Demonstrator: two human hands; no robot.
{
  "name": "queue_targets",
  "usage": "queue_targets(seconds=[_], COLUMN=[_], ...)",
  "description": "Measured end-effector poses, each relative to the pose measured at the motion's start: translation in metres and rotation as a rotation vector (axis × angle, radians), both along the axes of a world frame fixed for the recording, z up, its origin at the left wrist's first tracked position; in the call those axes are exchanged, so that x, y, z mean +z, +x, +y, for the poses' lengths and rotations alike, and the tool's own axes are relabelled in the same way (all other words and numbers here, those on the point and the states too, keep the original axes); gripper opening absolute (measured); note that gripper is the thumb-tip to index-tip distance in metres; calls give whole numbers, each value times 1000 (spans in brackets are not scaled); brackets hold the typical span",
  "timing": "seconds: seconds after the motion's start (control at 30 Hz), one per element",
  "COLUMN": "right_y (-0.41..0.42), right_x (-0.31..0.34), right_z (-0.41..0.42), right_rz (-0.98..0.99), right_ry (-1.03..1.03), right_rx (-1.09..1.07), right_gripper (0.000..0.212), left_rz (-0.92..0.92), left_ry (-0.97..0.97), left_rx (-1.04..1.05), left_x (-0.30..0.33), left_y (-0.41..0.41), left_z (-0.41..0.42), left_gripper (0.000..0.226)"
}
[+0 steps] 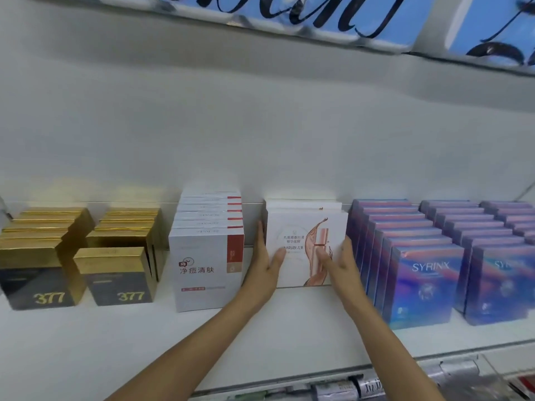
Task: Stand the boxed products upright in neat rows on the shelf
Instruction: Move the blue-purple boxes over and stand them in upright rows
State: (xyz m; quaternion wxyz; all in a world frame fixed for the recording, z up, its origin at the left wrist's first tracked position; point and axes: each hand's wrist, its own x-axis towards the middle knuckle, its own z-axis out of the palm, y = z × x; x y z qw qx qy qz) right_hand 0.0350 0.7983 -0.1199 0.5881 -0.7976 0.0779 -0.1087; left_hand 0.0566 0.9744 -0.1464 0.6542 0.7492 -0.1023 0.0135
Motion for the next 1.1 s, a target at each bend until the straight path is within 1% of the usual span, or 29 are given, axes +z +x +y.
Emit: queue_targets(seconds=[0.1,0.23,0.27,0.33,0.4,0.43,0.5,0.53,0.57,0.6,0.67,0.7,0.73,0.8,0.83,0.9,0.97,1.03,1.1], right_y=[1,3,3,2,-1,-4,-14,-20,-29,-39,-62,-73,-83,-100,-104,-104,-96,-82,-62], right_x=[0,-2,-2,-4,-3,-1,6,11,17,23,28,27,24,16,12,-1,-15,-22,-27], right_z=[3,4,5,6,11,15,27,36,47,61,97,116,137,178,197,234,265,290,308], right_rz=[4,-8,-12,-37,-89,-120,-220,-304,-405,-509,-659,-688,-678,-578,-512,-388,-285,-173,-83], right_ry=[0,-11,-14,-17,-55,-117,-255,-291,-304,-319,-361,-372,-373,-376,-395,-431,-418,-360,-259], right_rx=[5,-7,-11,-27,-82,-145,-267,-282,-261,-220,-91,6,118,370,491,651,655,593,543], right_gripper=[50,54,55,56,63,68,73,71,67,62,52,49,46,44,46,56,71,77,78], left_rz=[20,46,53,36,-64,-133,-269,-314,-364,-437,-601,-626,-598,-467,-396,-296,-236,-185,-100], left_ry=[-33,-15,3,115,218,242,283,278,270,276,283,272,255,222,239,367,438,407,342], left_rx=[-9,51,65,77,67,57,14,-18,-35,-10,176,304,435,626,667,643,556,461,396], left_x=[2,5,6,17,31,40,54,61,65,65,56,47,37,20,13,2,-5,-8,-6], left_y=[0,1,-2,-18,-43,-56,-83,-96,-108,-118,-136,-140,-141,-139,-136,-129,-121,-111,-96], left_z=[2,-1,-3,-6,-7,-6,5,14,26,40,75,95,117,161,182,215,236,249,257], left_gripper=[72,74,77,85,93,95,90,83,73,63,50,48,50,56,60,70,83,87,84])
